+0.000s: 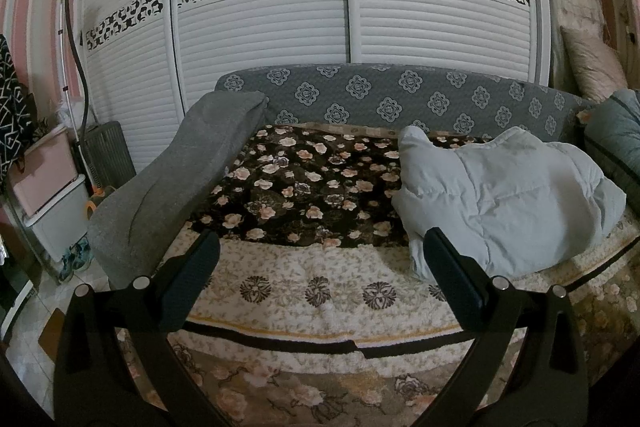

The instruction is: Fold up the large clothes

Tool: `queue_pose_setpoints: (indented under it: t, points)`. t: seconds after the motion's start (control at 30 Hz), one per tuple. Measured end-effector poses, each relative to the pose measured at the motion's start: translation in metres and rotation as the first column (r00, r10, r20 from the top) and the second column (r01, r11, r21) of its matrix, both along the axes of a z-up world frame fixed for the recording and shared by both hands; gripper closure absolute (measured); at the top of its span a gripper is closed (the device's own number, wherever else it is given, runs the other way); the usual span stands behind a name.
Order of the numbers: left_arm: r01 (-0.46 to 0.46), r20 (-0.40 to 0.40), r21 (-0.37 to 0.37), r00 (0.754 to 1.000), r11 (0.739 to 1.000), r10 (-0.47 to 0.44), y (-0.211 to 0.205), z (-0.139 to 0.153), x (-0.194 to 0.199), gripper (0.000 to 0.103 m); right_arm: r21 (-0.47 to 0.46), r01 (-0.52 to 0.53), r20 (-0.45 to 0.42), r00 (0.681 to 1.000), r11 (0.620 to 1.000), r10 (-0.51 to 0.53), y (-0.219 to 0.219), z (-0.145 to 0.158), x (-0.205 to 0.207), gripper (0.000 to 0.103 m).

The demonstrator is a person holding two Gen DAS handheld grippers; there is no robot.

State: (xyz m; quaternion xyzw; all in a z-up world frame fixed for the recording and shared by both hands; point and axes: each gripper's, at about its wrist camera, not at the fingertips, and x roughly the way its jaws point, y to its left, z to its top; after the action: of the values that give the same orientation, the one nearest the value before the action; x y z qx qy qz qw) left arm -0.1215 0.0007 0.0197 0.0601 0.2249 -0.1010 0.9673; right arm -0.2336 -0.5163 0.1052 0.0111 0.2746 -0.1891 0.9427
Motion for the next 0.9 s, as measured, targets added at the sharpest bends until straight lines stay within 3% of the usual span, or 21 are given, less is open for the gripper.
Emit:
queue_pose_setpoints:
  t: [0.9]
  points:
    - [0.001, 0.001, -0.001, 1.0, 1.0, -0.001, 0.0004, 0.0005, 0.001, 0.003, -0.001, -0.003, -0.002, 1.0, 1.0, 0.003, 0.0005, -0.0006, 0.001, 0.002]
